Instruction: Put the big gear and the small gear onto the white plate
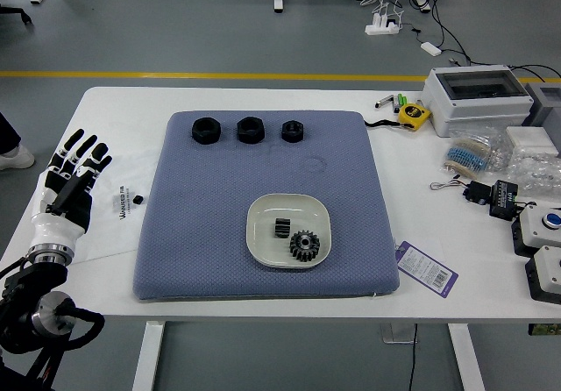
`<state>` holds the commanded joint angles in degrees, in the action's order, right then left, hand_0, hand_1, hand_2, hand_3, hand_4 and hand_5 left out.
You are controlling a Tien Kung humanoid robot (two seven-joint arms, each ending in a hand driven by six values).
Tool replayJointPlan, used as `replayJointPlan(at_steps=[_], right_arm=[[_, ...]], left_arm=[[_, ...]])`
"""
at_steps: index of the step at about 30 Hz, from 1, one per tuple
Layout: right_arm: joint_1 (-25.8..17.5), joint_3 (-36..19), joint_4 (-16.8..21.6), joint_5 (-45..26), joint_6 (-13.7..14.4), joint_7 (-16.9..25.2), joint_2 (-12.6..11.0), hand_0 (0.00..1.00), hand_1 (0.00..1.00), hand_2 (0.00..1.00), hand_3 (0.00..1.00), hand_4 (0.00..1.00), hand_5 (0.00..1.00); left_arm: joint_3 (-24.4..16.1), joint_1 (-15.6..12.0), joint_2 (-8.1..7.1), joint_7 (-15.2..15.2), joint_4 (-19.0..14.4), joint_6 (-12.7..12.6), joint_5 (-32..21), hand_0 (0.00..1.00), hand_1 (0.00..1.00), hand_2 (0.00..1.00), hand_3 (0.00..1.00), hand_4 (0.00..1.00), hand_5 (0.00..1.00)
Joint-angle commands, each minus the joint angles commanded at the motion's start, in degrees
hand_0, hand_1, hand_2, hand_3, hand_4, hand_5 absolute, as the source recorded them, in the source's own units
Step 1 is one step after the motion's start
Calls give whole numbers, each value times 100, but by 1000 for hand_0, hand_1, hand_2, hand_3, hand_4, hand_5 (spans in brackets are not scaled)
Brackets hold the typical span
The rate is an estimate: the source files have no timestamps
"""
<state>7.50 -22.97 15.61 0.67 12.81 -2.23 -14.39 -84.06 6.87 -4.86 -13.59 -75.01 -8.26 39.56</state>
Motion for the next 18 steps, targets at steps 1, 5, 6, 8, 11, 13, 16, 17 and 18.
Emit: replayJointPlan(at_steps=[1, 5, 6, 8, 11, 13, 16, 17, 18], right_arm=[[2, -4, 0, 11, -2, -3, 0, 651, 647, 738, 595, 846, 692], [6, -6, -2, 18, -5, -5, -1, 651, 646, 738, 595, 846, 691], [6, -8, -2, 20, -5, -6, -1, 651, 646, 738, 595, 846, 691], [8, -7, -2, 20, -4, -6, -1, 651, 646, 738, 595, 846, 690], [8, -10, -3, 19, -3, -8, 0, 651, 646, 738, 595, 846, 690], [10, -12, -4, 24, -2, -11, 1, 651, 646, 738, 595, 846, 690], [12, -16, -4, 27, -2, -14, 3, 651, 646, 738, 593, 845, 688], [14, -14, -4, 26, -2, -15, 4, 651, 646, 738, 593, 845, 688], [14, -13, -4, 26, -2, -15, 4, 651, 646, 738, 593, 845, 688]], left_arm=[[-22, -11, -13, 9, -9, 9, 80, 744, 686, 764, 761, 945, 138], [-103, -43, -46, 42, -19, 23, 325, 749, 700, 776, 765, 940, 137], [-120, -51, -53, 49, -19, 25, 375, 749, 700, 776, 765, 940, 137], [-154, -66, -65, 65, -18, 28, 471, 750, 702, 776, 767, 922, 116], [-185, -92, -83, 86, -8, 33, 559, 750, 702, 776, 767, 922, 116], [-198, -99, -91, 108, 1, 38, 653, 750, 702, 776, 767, 922, 116], [-235, -93, -89, 169, 6, 55, 859, 757, 717, 786, 773, 903, 95], [-262, -86, -85, 209, 9, 69, 1005, 757, 717, 786, 773, 903, 95], [-270, -84, -84, 220, 10, 72, 1056, 757, 717, 786, 773, 903, 95]])
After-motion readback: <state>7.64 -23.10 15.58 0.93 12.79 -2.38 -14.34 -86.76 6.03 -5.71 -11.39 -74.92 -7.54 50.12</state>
